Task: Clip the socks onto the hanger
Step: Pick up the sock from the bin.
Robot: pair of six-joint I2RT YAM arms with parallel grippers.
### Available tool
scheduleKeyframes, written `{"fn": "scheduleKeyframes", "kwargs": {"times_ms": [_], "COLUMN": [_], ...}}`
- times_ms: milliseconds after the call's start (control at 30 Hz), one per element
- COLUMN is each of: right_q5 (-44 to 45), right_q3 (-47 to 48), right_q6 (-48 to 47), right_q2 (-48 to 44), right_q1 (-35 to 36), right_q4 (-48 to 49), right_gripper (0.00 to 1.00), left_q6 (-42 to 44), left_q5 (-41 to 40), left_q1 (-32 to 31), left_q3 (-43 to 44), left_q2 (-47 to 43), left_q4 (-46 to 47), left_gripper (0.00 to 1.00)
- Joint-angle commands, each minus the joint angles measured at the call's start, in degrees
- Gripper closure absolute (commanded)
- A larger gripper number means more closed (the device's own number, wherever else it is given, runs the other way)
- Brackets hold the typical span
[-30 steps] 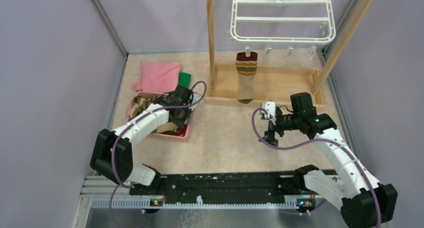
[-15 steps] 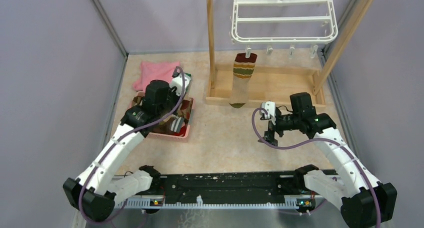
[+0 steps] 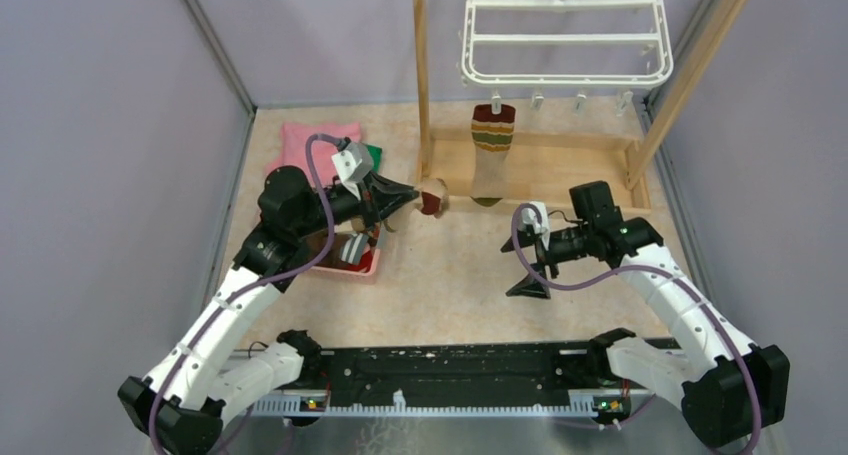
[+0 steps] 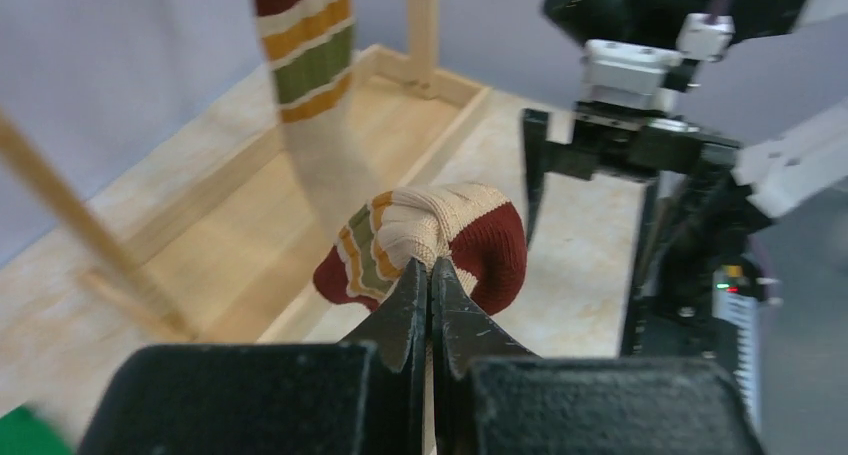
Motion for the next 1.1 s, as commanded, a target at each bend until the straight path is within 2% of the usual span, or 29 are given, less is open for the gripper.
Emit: {"fn": "scheduleKeyframes", "kwargs": {"times_ms": [0, 167, 367, 467, 567, 700, 800, 867, 1000, 1067], "right_q5": [-8.89, -5.13, -1.96, -2.77, -4.53, -3.84, -3.31, -2.66, 5.03, 10.74], "right_q3": [4.6, 9.09, 15.42, 15.07, 13.56, 12.18, 13.33, 15.0, 20.56, 23.92], "right_q6": [4.41, 11.49, 12.99, 16.75, 18.42, 17.72, 13.94, 9.44, 0.51, -4.92], "right_q2": [1.03, 1.93, 3.1, 3.25, 3.11, 2.72, 2.06, 1.58, 0.66, 0.69], "right_q1": [0.63, 0.61, 0.64, 0.62, 0.62, 0.62, 0.62, 0.62, 0.62, 0.63], "right_q4": [2.46, 6.68, 5.28, 8.15, 10.25, 10.45, 7.04, 3.11, -7.48, -12.74], "right_gripper": [0.02, 0.04, 0.07, 0.13, 0.25, 0.69, 0.91, 0.99, 1.0, 1.0], "left_q6": [-16.37, -24.09, -26.45, -28.29, -28.96, -28.64, -27.85, -27.62, -27.98, -28.55], "left_q5": [14.73, 13.98, 13.79, 13.79, 13.59, 13.19, 13.07, 13.71, 19.24, 22.36], "left_q1": [-1.82, -7.15, -13.25, -14.05, -14.69, -14.9, -14.9, -14.9, -14.9, -14.9], "left_q3": [-4.99, -8.47, -7.34, -7.53, -7.43, -7.69, -8.35, -9.09, -10.27, -10.86], "left_q2": [2.4, 6.35, 12.79, 14.56, 15.51, 15.84, 15.45, 15.49, 17.08, 18.25], "left_q4": [22.69, 36.08, 41.4, 44.6, 46.26, 46.0, 45.14, 44.96, 44.84, 44.87], "left_gripper": [1.0, 1.0, 1.0, 1.0, 1.0, 1.0, 1.0, 0.99, 0.73, 0.63]}}
